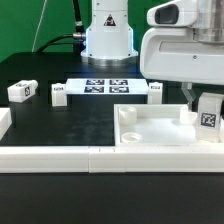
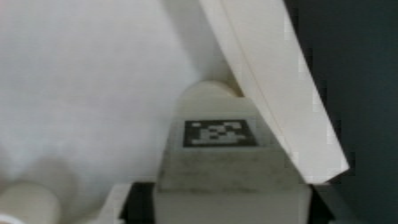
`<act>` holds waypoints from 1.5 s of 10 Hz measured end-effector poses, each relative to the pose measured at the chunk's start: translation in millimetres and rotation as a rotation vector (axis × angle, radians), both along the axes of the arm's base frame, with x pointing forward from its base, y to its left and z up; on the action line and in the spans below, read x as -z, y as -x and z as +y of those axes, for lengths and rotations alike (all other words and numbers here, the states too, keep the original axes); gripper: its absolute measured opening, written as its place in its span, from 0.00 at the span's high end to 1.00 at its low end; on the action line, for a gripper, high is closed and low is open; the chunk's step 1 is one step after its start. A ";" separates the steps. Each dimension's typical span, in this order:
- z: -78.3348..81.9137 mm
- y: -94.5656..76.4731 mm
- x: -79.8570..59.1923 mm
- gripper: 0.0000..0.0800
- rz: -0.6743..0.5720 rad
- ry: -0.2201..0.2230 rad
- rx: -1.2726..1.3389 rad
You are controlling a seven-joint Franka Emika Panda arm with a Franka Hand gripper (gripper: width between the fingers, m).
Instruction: Assemble one leg
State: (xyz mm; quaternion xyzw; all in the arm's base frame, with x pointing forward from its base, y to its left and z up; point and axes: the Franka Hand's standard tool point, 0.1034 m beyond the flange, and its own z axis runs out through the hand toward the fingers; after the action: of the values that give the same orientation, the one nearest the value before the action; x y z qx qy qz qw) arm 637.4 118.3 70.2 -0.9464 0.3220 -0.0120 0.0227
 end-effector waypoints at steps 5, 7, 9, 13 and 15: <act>-0.8 1.9 0.8 0.64 0.024 -0.033 0.658; 0.1 2.5 0.8 0.64 0.031 -0.045 0.907; -1.0 2.4 0.8 0.64 0.046 -0.064 1.077; -0.3 2.4 0.9 0.63 0.052 -0.071 1.159; -0.2 2.2 0.7 0.24 0.046 -0.068 1.047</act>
Offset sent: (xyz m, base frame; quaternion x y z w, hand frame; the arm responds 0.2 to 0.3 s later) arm -0.0027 -0.0003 -0.0020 -0.0096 -0.0005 0.2122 0.9772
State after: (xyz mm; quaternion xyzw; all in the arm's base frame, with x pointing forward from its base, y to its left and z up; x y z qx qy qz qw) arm 635.2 118.1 69.6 -0.6575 0.7525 0.0095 0.0371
